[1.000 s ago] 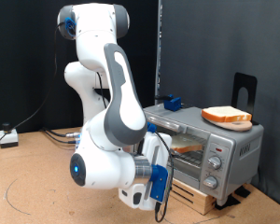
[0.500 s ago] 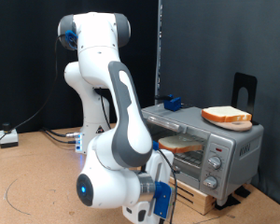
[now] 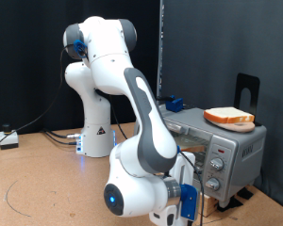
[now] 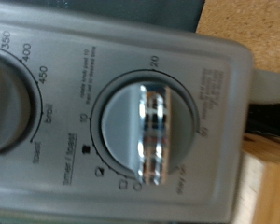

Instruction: Make a piece of toast with the oven

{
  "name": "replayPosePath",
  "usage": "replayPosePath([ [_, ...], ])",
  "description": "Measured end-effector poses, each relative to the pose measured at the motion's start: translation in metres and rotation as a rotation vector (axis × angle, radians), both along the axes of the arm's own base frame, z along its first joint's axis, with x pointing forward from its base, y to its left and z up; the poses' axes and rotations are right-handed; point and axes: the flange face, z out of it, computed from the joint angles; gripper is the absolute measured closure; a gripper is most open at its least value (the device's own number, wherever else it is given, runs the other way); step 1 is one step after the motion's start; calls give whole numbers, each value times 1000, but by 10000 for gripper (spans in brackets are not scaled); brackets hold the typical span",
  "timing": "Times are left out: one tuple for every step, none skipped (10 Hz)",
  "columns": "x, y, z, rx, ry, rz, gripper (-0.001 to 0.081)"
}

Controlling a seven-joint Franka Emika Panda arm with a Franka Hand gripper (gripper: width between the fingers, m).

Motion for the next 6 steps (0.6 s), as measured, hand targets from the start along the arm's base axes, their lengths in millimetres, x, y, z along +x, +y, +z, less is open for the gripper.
replayPosePath([
  [0,6,0,-1,1,7,-3],
  [0,10,-1,-5,1,10,-3],
  [0,13,-1,-7,2,12,-3],
  [0,16,-2,-7,2,12,-3],
  [1,20,-1,-4,2,13,-3],
  [1,24,-1,0,1,15,-3],
])
